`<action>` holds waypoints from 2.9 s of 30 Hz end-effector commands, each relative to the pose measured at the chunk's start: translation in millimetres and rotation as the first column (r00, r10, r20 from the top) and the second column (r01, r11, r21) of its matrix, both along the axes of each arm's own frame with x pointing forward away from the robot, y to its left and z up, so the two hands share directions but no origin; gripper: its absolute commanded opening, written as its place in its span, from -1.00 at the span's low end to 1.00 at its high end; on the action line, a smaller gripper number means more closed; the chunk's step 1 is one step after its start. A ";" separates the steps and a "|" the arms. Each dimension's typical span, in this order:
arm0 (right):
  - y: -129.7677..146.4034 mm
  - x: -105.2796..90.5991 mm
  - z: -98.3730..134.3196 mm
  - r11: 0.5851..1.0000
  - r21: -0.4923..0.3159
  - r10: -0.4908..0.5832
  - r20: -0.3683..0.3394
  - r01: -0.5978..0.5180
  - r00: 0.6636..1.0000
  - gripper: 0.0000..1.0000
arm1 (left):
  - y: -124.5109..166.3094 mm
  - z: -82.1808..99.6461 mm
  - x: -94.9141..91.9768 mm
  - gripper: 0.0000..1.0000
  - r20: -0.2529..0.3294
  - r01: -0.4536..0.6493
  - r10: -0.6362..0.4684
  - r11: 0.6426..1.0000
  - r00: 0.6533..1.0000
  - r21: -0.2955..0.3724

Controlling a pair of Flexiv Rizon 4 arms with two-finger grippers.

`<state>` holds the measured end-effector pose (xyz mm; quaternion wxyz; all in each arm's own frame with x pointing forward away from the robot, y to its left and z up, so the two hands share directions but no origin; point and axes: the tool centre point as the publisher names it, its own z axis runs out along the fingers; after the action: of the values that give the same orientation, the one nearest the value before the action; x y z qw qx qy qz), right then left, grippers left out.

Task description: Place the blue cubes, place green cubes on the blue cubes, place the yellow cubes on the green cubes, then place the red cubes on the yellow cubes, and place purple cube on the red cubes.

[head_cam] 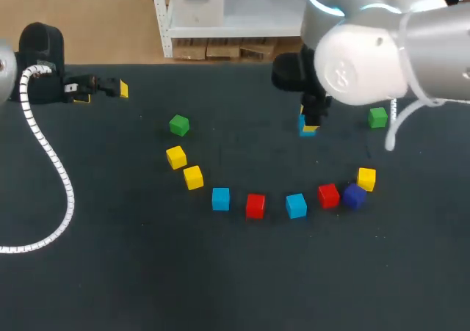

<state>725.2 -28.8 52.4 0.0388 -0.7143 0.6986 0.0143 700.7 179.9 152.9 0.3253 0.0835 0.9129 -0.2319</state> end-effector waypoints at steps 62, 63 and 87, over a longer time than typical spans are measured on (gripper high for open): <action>8.3 22.3 -51.8 0.996 -0.075 -0.059 -0.106 0.051 0.993 0.01 | 3.5 -1.9 -0.5 1.00 0.008 0.010 -0.010 1.000 1.000 -0.013; 7.6 22.9 -52.2 0.996 -0.078 -0.057 -0.103 0.049 0.993 -0.11 | 3.5 -1.9 -0.5 1.00 0.008 0.010 -0.010 1.000 1.000 -0.013; 5.5 21.0 -53.7 0.996 -0.092 -0.019 -0.100 0.010 0.995 0.04 | 3.5 -1.9 -0.5 1.00 0.008 0.010 -0.010 1.000 1.000 -0.013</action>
<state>747.4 -22.5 -2.0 -0.0323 -0.7092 0.7040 0.0181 700.7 180.0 152.9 0.3253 0.0834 0.9129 -0.2319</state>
